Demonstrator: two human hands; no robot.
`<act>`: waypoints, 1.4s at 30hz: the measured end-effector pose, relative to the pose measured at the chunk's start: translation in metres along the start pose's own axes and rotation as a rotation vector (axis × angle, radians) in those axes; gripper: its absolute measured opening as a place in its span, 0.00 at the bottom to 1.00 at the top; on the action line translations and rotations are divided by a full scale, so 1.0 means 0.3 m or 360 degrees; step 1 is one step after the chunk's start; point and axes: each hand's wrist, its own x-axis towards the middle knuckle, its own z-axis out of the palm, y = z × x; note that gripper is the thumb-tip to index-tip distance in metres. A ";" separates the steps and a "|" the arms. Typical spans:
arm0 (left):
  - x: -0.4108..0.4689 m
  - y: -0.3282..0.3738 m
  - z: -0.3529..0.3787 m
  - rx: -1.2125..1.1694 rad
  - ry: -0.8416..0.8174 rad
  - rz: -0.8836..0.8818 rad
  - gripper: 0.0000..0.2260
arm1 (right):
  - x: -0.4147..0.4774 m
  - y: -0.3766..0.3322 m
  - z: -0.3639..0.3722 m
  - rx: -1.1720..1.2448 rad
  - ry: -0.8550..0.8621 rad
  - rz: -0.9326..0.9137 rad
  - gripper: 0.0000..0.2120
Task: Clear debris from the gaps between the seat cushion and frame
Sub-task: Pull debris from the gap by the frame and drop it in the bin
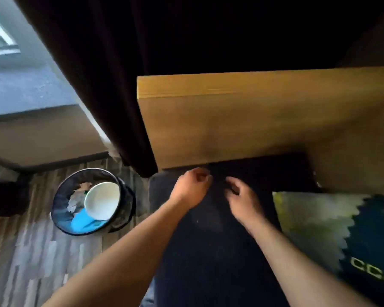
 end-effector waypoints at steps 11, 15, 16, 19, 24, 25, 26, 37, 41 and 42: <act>0.226 0.269 0.365 0.0476 -0.0258 0.0223 0.22 | 0.146 0.240 -0.456 -0.0113 0.0151 0.0212 0.27; 0.375 0.274 0.481 0.0525 -0.0297 0.0312 0.21 | 0.335 0.234 -0.466 -0.0208 0.0175 0.0159 0.26; 0.403 0.276 0.501 0.0532 -0.0337 0.0309 0.22 | 0.372 0.233 -0.467 -0.0251 0.0155 0.0147 0.26; 0.491 0.291 0.570 0.0580 -0.0403 0.0238 0.21 | 0.498 0.265 -0.483 -0.0462 0.0110 0.0109 0.26; 0.536 0.300 0.668 0.0673 -0.0317 0.0082 0.18 | 0.645 0.337 -0.513 -0.0733 0.0088 0.0056 0.26; 0.545 0.310 0.682 0.0686 -0.0331 0.0036 0.17 | 0.671 0.352 -0.516 -0.0807 0.0073 0.0046 0.24; 0.559 0.322 0.694 0.0686 -0.0358 -0.0013 0.17 | 0.693 0.366 -0.521 -0.0897 0.0054 0.0020 0.23; 0.631 0.381 0.734 0.0635 -0.0627 -0.0109 0.22 | 0.787 0.412 -0.514 -0.1328 -0.0243 -0.0021 0.22; 0.546 0.316 0.645 0.0716 -0.0296 0.0143 0.15 | 0.771 0.401 -0.505 -0.1406 -0.0213 0.0003 0.22; 0.524 0.307 0.624 0.0743 -0.0233 0.0150 0.13 | 0.767 0.401 -0.504 -0.1367 -0.0193 -0.0033 0.21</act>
